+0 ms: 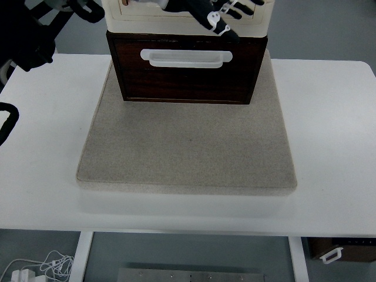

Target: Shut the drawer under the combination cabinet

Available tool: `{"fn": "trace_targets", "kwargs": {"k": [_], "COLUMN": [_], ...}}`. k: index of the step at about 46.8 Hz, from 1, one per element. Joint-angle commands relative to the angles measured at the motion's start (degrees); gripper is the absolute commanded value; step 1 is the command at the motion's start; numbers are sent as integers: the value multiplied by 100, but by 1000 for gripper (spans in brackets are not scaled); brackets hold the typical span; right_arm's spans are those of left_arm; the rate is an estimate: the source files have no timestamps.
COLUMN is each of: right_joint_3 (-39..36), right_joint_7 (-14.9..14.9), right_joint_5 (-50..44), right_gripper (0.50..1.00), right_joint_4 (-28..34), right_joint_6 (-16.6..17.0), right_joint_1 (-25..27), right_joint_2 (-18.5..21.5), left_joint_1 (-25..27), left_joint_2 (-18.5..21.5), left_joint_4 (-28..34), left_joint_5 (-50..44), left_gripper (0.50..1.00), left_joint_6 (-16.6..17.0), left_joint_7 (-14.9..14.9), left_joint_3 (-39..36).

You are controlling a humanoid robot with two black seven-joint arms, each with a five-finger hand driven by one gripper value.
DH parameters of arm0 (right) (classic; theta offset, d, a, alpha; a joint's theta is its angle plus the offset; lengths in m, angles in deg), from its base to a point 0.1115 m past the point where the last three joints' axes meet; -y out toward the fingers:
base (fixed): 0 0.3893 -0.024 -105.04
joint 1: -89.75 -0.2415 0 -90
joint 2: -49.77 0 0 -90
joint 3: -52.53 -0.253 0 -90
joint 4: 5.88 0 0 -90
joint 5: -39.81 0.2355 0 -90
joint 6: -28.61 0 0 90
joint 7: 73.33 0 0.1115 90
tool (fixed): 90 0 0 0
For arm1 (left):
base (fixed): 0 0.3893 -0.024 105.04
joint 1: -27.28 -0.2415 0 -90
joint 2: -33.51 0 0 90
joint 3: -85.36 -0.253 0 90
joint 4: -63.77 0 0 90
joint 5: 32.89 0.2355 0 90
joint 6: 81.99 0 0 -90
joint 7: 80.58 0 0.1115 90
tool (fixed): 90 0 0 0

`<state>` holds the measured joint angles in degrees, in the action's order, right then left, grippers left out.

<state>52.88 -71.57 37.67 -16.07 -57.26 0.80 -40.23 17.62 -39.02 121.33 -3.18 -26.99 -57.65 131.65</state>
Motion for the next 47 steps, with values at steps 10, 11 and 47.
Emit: {"fn": "trace_targets", "kwargs": {"k": [10, 11, 47], "right_joint_3": [0, 9, -9], "right_joint_7": [0, 0, 0], "right_joint_5": [3, 3, -5], "right_gripper": [952, 952, 952], "right_joint_4": [-1, -1, -1], "right_joint_6": [0, 0, 0], "right_joint_1": [0, 0, 0], "right_joint_2": [0, 0, 0], "left_joint_1": [210, 228, 421], "left_joint_2": [46, 46, 1382], "left_joint_4": [-175, -210, -3040], "left_joint_5": [9, 9, -1107], "left_gripper": [996, 996, 996], "left_joint_6": [0, 0, 713], "left_joint_7": [-446, -490, -1018], "left_joint_3": [1688, 1838, 3465]}}
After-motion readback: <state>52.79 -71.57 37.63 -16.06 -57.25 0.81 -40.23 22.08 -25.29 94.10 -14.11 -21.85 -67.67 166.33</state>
